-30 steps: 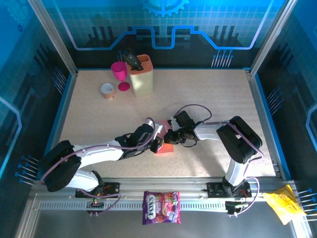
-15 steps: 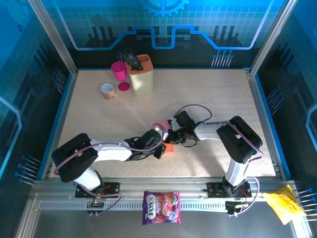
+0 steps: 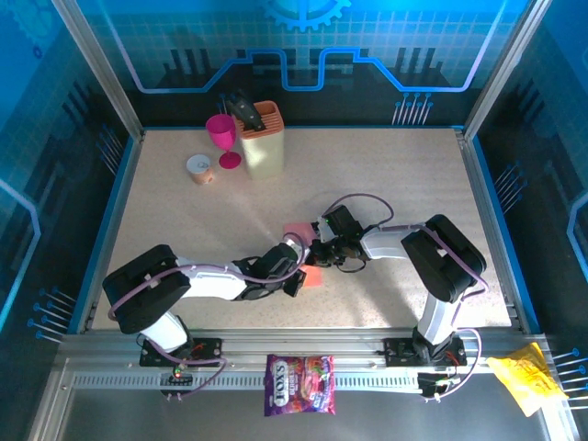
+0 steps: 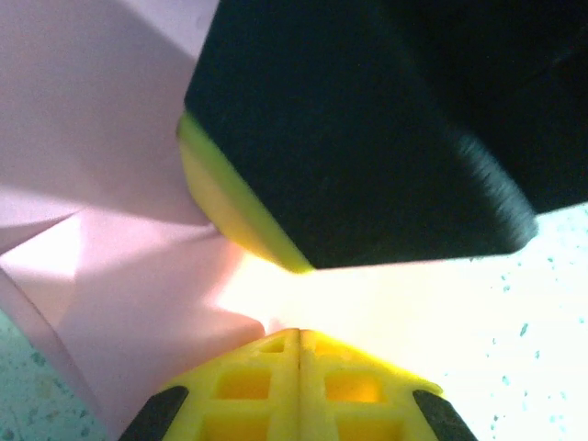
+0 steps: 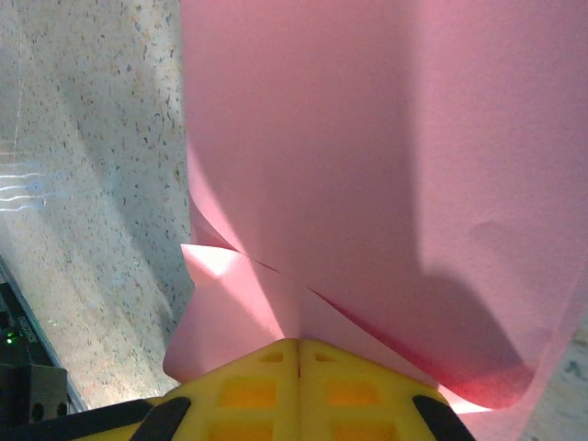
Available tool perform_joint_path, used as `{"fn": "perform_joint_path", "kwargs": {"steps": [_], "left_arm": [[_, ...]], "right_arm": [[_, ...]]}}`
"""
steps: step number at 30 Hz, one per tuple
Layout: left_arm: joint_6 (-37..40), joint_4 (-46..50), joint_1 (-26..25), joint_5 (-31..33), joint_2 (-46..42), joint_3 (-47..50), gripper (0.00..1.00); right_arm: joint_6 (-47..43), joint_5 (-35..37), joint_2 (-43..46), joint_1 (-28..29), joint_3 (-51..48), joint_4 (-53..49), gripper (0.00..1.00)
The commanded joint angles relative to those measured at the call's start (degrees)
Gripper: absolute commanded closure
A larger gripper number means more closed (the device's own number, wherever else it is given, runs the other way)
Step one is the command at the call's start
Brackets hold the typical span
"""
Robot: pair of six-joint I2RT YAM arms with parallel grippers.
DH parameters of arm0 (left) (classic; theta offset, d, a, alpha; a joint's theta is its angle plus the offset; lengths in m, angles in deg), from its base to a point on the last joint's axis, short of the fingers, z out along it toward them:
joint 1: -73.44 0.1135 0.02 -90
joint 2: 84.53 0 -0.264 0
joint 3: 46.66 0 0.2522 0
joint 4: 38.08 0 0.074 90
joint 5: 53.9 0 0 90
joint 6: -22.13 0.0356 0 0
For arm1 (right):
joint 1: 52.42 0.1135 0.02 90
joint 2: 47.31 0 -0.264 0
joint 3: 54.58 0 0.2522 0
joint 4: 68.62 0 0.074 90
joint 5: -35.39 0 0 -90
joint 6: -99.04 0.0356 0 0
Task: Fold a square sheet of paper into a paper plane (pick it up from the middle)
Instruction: Fold the triangle a second time at the center of the table.
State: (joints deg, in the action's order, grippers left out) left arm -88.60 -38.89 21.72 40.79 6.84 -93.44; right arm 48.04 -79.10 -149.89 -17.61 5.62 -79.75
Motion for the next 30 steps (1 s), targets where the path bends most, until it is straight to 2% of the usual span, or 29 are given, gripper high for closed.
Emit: {"fn": "perform_joint_path", "kwargs": {"steps": [1,12,25,30], "left_arm": [[-0.77,-0.2,-0.18,0.76,-0.71,2.46,1.0],[-4.15,-2.04,-0.16,0.4,-3.88,8.21,1.0],[-10.26,-2.23,-0.28,2.87,-12.01,16.91,1.0],[-10.96,0.93,-0.41,2.83,-17.0,17.58,1.0]], "right_arm": [[-0.43,3.33,-2.53,-0.97,-2.29,-3.65,1.0],[-0.59,3.56,-2.56,-1.46,-2.4,-4.1,1.0],[-0.77,3.4,-2.64,-1.76,-1.95,-4.65,1.0],[-0.64,3.46,-2.72,-1.75,-1.98,-4.54,1.0]]}}
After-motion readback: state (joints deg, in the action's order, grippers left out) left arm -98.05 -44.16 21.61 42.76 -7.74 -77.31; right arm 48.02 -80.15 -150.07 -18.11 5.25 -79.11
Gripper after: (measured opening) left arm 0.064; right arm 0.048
